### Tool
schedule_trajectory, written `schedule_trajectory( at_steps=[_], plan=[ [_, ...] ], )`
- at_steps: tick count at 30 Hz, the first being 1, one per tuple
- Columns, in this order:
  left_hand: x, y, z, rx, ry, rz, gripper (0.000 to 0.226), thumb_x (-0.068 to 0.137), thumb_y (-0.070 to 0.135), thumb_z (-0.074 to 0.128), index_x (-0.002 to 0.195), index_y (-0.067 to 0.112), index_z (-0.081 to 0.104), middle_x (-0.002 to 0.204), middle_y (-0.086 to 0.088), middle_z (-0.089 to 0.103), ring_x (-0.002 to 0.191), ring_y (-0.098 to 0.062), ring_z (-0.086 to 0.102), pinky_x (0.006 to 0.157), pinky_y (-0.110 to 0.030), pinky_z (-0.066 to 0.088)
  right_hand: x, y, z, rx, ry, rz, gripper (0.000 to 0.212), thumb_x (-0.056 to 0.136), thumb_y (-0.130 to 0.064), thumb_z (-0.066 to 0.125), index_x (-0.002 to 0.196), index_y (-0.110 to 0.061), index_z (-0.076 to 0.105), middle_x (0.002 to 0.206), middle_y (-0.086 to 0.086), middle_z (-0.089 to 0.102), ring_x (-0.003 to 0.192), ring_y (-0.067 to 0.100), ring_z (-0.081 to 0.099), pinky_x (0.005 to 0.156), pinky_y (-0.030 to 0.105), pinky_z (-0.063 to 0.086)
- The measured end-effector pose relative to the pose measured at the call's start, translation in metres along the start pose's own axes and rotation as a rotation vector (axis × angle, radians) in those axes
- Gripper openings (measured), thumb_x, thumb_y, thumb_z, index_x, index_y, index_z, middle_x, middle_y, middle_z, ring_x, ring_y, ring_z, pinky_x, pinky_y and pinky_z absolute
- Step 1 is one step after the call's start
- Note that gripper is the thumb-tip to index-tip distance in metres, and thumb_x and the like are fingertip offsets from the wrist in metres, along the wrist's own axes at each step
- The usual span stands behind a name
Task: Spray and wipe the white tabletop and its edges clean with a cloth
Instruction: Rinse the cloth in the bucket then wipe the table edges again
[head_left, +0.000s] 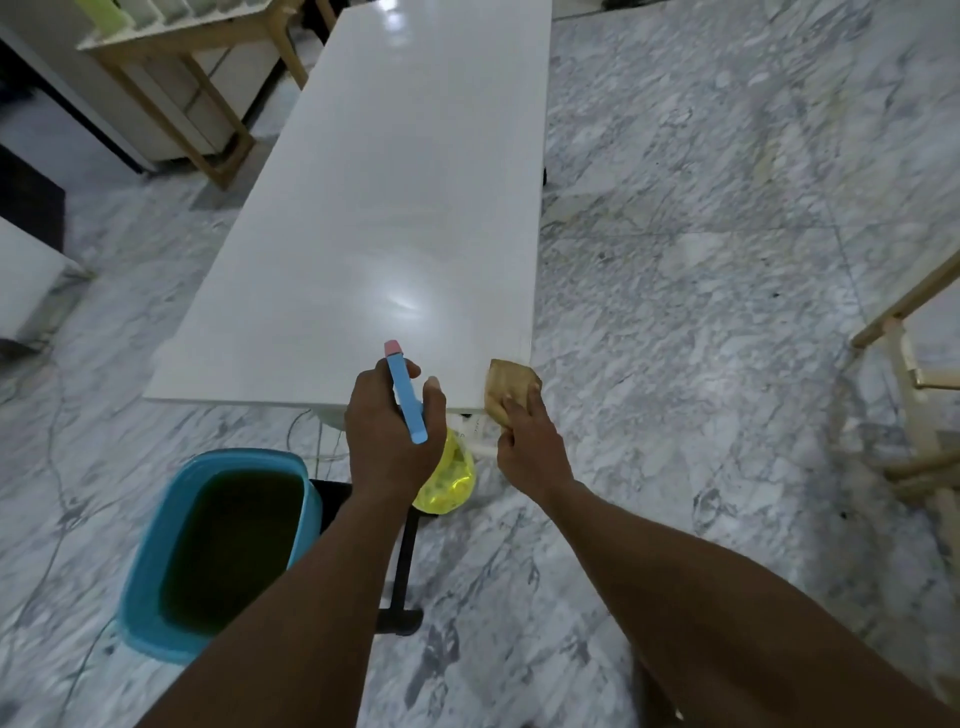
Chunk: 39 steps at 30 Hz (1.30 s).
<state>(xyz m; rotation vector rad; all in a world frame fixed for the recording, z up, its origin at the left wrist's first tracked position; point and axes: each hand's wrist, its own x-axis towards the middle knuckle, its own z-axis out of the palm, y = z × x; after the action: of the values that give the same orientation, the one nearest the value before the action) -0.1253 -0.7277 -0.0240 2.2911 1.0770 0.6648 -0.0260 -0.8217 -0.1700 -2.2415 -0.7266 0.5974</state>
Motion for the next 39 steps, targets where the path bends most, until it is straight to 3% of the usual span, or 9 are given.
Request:
schedule_trajectory(
  at_steps=[6,10,13,17,23,25,29,32,39],
  plan=[
    [-0.002,-0.008,-0.028,-0.020,-0.045,0.033,0.025,0.098,0.024,0.072,0.115,0.007,0.067,0.107,-0.013,0.068,0.091,-0.017,0.057,0.082,-0.029,0.040,-0.019,-0.030,-0.019,0.075,0.101,0.137,0.035,0.093,-0.019,0.043,0.124,-0.012,0.059,0.127,0.013,0.061,0.111,0.034,0.059,0.090,0.041,0.049],
    [-0.002,-0.021,-0.062,-0.019,-0.085,0.049,0.024,0.099,0.028,0.070,0.113,0.009,0.066,0.098,-0.010,0.064,0.085,-0.020,0.056,0.079,-0.029,0.038,-0.027,-0.086,-0.028,0.747,-0.120,0.458,0.029,0.083,-0.041,0.055,0.078,-0.012,0.058,0.064,0.011,0.062,0.052,0.028,0.056,0.053,0.033,0.044],
    [0.006,-0.052,-0.130,-0.032,-0.075,0.052,0.023,0.099,0.030,0.071,0.112,0.012,0.064,0.096,-0.007,0.062,0.085,-0.022,0.058,0.078,-0.031,0.040,-0.037,-0.150,-0.015,1.031,-0.247,0.568,0.035,0.059,-0.023,0.060,0.091,-0.008,0.057,0.079,0.015,0.051,0.060,0.030,0.053,0.061,0.038,0.044],
    [0.017,-0.082,-0.166,-0.001,-0.080,0.037,0.028,0.098,0.033,0.071,0.115,0.011,0.065,0.098,-0.011,0.065,0.088,-0.026,0.063,0.079,-0.033,0.044,-0.036,-0.186,-0.013,1.196,-0.290,0.517,0.018,0.091,-0.013,0.041,0.083,-0.007,0.056,0.070,0.011,0.051,0.053,0.025,0.054,0.052,0.030,0.044],
    [0.053,-0.117,-0.204,0.043,-0.104,0.004,0.031,0.096,0.034,0.073,0.113,0.009,0.067,0.093,-0.011,0.069,0.087,-0.026,0.065,0.079,-0.030,0.040,-0.010,-0.235,0.000,1.226,-0.352,0.480,0.026,0.091,-0.017,0.042,0.093,-0.005,0.066,0.084,0.015,0.065,0.071,0.034,0.065,0.069,0.053,0.056],
    [0.063,-0.115,-0.205,0.036,-0.119,0.022,0.029,0.095,0.035,0.074,0.110,0.012,0.066,0.090,-0.012,0.073,0.088,-0.027,0.069,0.079,-0.030,0.041,-0.004,-0.246,-0.006,1.243,-0.332,0.445,0.025,0.091,-0.020,0.045,0.088,-0.007,0.066,0.086,0.014,0.063,0.075,0.033,0.064,0.078,0.049,0.051],
    [0.135,-0.139,-0.230,0.026,-0.087,0.007,0.028,0.095,0.036,0.075,0.109,0.014,0.065,0.093,-0.012,0.073,0.085,-0.026,0.066,0.075,-0.028,0.039,0.051,-0.322,0.003,1.217,-0.377,0.395,0.032,0.091,-0.026,0.043,0.075,-0.008,0.064,0.070,0.010,0.060,0.058,0.027,0.060,0.053,0.029,0.045],
    [0.163,-0.146,-0.246,0.030,-0.076,0.011,0.026,0.095,0.036,0.074,0.109,0.016,0.065,0.097,-0.010,0.071,0.082,-0.019,0.060,0.067,-0.021,0.035,0.071,-0.355,0.012,1.207,-0.424,0.335,0.035,0.093,-0.027,0.040,0.076,-0.009,0.065,0.069,0.009,0.062,0.058,0.025,0.061,0.054,0.028,0.043],
    [0.204,-0.186,-0.283,0.005,-0.093,0.062,0.024,0.095,0.036,0.076,0.105,0.019,0.062,0.096,-0.009,0.071,0.081,-0.023,0.067,0.075,-0.031,0.046,0.089,-0.409,0.039,1.189,-0.362,0.318,0.029,0.092,-0.030,0.044,0.085,-0.009,0.063,0.076,0.010,0.062,0.065,0.027,0.063,0.059,0.030,0.047]
  ],
)
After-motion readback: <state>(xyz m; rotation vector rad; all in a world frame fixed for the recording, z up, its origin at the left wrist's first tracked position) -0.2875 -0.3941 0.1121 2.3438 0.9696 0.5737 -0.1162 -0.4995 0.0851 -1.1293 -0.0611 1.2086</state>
